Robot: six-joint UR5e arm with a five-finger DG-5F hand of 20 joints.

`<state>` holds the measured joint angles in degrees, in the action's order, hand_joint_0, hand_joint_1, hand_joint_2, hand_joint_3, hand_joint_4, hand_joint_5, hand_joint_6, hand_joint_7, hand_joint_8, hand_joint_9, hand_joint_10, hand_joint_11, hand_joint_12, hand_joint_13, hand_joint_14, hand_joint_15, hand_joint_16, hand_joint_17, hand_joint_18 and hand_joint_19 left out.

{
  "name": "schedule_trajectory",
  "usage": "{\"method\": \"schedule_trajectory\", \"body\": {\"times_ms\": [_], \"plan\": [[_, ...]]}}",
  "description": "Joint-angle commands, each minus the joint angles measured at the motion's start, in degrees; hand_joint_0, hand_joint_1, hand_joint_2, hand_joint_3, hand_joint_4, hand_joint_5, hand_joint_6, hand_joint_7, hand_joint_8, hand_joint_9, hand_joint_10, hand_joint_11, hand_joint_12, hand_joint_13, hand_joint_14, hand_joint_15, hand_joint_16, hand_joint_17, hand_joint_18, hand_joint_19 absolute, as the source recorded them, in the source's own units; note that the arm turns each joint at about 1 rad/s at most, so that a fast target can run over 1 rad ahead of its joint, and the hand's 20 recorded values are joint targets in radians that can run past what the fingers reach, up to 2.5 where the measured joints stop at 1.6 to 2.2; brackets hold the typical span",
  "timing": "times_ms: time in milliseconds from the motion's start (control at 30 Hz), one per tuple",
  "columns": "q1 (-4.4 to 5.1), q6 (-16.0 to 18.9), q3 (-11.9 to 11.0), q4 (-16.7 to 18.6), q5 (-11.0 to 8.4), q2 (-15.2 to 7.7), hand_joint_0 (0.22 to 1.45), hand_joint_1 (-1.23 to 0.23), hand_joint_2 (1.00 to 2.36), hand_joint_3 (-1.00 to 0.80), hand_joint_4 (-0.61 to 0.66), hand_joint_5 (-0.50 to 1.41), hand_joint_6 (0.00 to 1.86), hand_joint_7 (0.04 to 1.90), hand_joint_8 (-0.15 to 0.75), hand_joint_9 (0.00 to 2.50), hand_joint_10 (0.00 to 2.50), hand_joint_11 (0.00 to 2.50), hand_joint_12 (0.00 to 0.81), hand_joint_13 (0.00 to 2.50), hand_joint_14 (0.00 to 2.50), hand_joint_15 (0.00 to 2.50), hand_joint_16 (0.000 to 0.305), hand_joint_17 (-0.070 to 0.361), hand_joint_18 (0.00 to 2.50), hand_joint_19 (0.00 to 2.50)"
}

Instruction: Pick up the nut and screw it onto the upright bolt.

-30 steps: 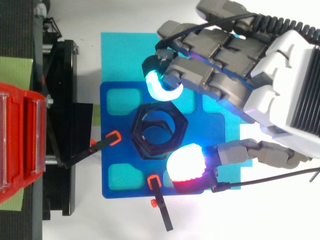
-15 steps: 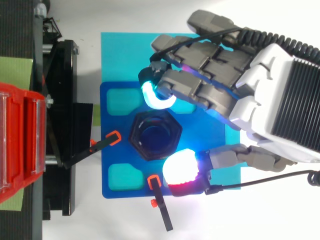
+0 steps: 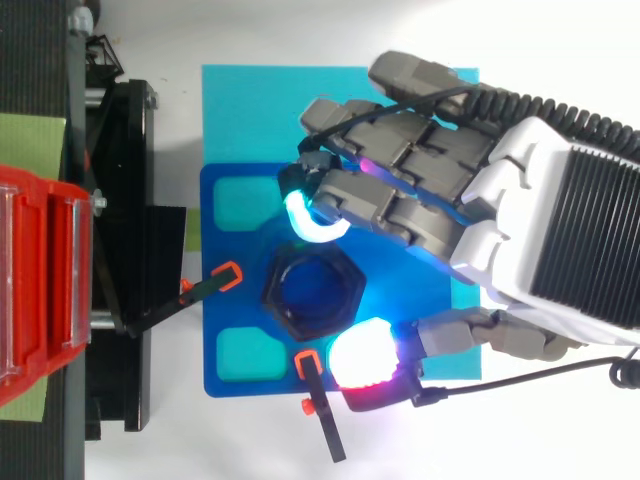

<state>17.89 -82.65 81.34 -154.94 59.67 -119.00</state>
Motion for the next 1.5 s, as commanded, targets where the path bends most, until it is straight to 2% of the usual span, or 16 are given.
{"method": "schedule_trajectory", "body": {"times_ms": [0,367,667,1467], "plan": [[0.13,0.21,0.05,-0.72,0.19,0.0,0.53,-0.58,1.0,-0.5,0.32,-0.15,0.5,1.21,0.31,0.51,0.0,0.0,0.368,0.63,0.0,0.0,0.047,0.105,0.55,0.02],[-0.13,0.21,0.05,-0.63,0.54,0.0,0.53,-0.58,1.0,-0.5,0.32,-0.15,0.5,1.21,0.31,0.51,0.0,0.0,0.367,0.63,0.0,0.0,0.046,0.104,0.55,0.03],[-0.75,0.21,0.22,-0.54,1.94,0.0,0.53,-0.58,1.0,-0.5,0.32,-0.15,0.5,1.21,0.31,0.51,0.0,0.0,0.366,0.64,0.0,0.0,0.046,0.104,0.55,0.03],[-1.8,0.21,0.84,0.6,2.65,-0.09,0.53,-0.58,1.0,-0.5,0.31,-0.15,0.5,1.19,0.308,0.51,0.0,0.0,0.363,0.65,0.0,0.0,0.046,0.103,0.57,0.04]]}}
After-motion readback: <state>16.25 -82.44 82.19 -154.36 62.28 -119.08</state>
